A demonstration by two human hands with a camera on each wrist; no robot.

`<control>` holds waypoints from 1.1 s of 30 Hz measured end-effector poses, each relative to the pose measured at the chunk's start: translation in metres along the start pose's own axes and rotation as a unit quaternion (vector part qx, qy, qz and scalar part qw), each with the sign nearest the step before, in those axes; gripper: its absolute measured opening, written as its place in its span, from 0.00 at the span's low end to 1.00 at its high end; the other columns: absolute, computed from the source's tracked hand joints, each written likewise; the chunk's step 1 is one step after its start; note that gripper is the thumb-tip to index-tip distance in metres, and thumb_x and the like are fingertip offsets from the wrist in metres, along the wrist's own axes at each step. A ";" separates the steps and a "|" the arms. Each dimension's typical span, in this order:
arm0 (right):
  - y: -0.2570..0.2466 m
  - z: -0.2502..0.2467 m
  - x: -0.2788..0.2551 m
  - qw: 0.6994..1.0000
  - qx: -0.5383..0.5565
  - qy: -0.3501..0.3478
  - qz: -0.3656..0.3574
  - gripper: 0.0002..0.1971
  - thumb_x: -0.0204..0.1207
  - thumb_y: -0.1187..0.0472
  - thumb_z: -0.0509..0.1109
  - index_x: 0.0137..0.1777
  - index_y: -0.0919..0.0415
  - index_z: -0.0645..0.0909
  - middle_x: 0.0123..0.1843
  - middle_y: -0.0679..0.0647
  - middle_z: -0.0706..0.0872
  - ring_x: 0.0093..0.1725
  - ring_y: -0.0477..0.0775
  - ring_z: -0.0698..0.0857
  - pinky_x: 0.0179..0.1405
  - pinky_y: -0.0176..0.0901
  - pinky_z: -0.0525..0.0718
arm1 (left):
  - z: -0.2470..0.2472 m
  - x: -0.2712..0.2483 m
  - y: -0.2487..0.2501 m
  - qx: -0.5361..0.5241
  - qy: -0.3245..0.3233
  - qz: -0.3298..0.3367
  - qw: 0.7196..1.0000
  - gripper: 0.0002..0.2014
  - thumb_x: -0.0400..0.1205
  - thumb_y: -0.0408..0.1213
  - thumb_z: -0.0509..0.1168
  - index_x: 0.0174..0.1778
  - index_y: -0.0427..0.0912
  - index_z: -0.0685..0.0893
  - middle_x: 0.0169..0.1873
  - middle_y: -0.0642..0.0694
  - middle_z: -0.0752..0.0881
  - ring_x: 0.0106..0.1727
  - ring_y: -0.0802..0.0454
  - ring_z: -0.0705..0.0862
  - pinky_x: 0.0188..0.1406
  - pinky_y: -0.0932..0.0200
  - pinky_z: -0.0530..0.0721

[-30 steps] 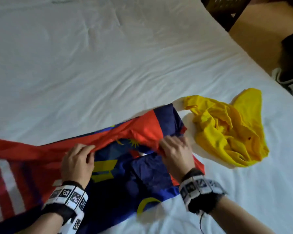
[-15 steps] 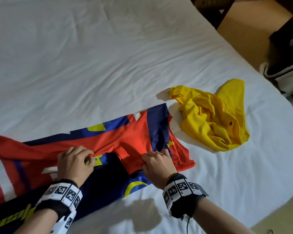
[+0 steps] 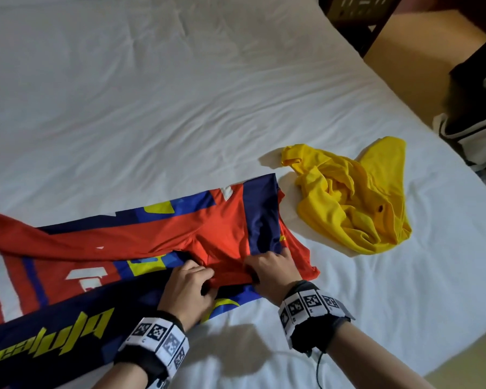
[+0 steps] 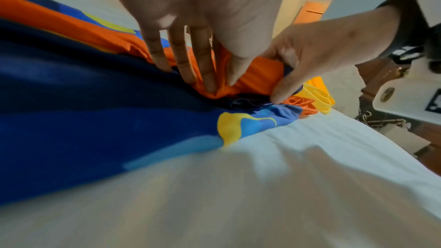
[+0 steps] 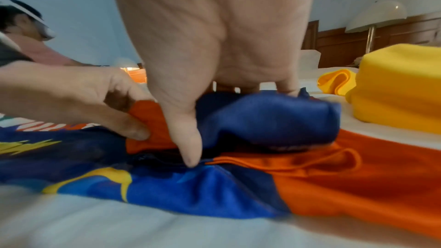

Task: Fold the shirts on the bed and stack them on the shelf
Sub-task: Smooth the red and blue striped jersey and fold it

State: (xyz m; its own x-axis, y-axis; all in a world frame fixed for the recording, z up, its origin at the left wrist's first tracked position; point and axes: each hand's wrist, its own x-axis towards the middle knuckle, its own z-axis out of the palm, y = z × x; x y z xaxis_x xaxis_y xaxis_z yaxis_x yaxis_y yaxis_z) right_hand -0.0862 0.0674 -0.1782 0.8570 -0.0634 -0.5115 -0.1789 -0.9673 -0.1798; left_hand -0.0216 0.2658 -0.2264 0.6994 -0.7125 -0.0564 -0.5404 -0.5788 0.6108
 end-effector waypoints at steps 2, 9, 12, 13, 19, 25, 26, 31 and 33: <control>0.010 -0.013 -0.004 0.998 -0.049 -0.028 0.030 0.10 0.70 0.55 0.71 0.51 0.47 0.81 0.50 0.50 0.86 0.58 0.59 0.81 0.57 0.55 0.65 | -0.004 -0.001 0.001 0.022 -0.015 0.013 1.000 0.10 0.63 0.51 0.64 0.27 0.50 0.85 0.27 0.57 0.78 0.36 0.53 0.80 0.38 0.58 0.73; 0.054 -0.084 0.029 0.957 0.290 0.032 -0.003 0.14 0.57 0.45 0.82 0.33 0.51 0.84 0.37 0.53 0.87 0.39 0.51 0.86 0.42 0.53 0.84 | -0.049 0.040 -0.009 -0.253 -0.051 -0.055 0.964 0.15 0.62 0.53 0.70 0.34 0.46 0.91 0.34 0.52 0.88 0.40 0.56 0.83 0.47 0.52 0.80; 0.055 -0.082 0.067 0.846 0.506 0.151 0.073 0.19 0.64 0.52 0.81 0.43 0.67 0.83 0.36 0.62 0.87 0.36 0.48 0.87 0.39 0.44 0.86 | -0.051 0.071 -0.012 -0.422 0.107 -0.252 0.864 0.12 0.61 0.54 0.74 0.32 0.49 0.92 0.32 0.54 0.90 0.40 0.56 0.83 0.50 0.57 0.78; 0.055 -0.074 0.079 0.821 0.530 0.178 0.117 0.25 0.61 0.47 0.82 0.49 0.66 0.84 0.42 0.62 0.89 0.42 0.49 0.89 0.46 0.45 0.87 | -0.049 0.078 -0.012 -0.412 0.137 -0.296 0.851 0.12 0.65 0.54 0.76 0.32 0.49 0.92 0.32 0.54 0.89 0.40 0.55 0.83 0.50 0.56 0.77; 0.057 -0.029 0.087 0.823 0.478 0.190 0.238 0.29 0.66 0.61 0.82 0.68 0.54 0.78 0.51 0.52 0.86 0.55 0.54 0.86 0.59 0.47 0.84 | -0.026 0.076 -0.023 -0.298 0.113 -0.350 0.881 0.10 0.74 0.40 0.77 0.46 0.39 0.90 0.39 0.47 0.90 0.46 0.48 0.87 0.46 0.59 0.78; 0.043 -0.026 0.075 0.869 0.378 0.233 0.220 0.28 0.69 0.70 0.72 0.71 0.59 0.76 0.59 0.59 0.86 0.59 0.59 0.83 0.59 0.44 0.79 | -0.014 0.059 -0.019 -0.258 0.115 -0.328 0.901 0.24 0.69 0.42 0.81 0.59 0.39 0.86 0.48 0.41 0.89 0.52 0.45 0.88 0.59 0.53 0.83; 0.037 -0.024 0.075 0.882 0.339 0.250 0.209 0.31 0.68 0.68 0.73 0.73 0.60 0.74 0.63 0.61 0.84 0.63 0.63 0.81 0.62 0.49 0.77 | -0.017 0.054 -0.020 -0.241 0.126 -0.310 0.911 0.26 0.69 0.45 0.81 0.62 0.40 0.86 0.49 0.43 0.89 0.51 0.47 0.88 0.58 0.55 0.83; -0.054 -0.016 0.073 0.905 0.211 0.367 0.044 0.28 0.63 0.60 0.70 0.67 0.57 0.79 0.64 0.57 0.80 0.60 0.66 0.78 0.55 0.60 0.80 | -0.077 0.024 -0.072 -0.056 0.198 -0.198 0.958 0.16 0.67 0.49 0.66 0.47 0.47 0.88 0.41 0.50 0.90 0.46 0.46 0.87 0.50 0.53 0.84; -0.107 -0.004 0.079 0.914 0.229 0.332 -0.046 0.20 0.62 0.58 0.64 0.56 0.53 0.84 0.54 0.53 0.84 0.53 0.64 0.81 0.47 0.61 0.83 | -0.115 0.010 -0.113 0.066 0.164 -0.198 0.964 0.12 0.65 0.43 0.66 0.43 0.48 0.85 0.39 0.49 0.89 0.46 0.42 0.85 0.49 0.50 0.81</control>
State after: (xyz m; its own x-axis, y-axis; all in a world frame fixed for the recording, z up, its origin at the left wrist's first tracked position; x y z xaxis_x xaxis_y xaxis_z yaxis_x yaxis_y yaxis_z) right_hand 0.0027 0.1646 -0.1964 0.9558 -0.2689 0.1185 -0.1443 -0.7808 -0.6079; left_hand 0.1003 0.3701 -0.2048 0.9614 -0.2751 0.0015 -0.2411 -0.8400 0.4861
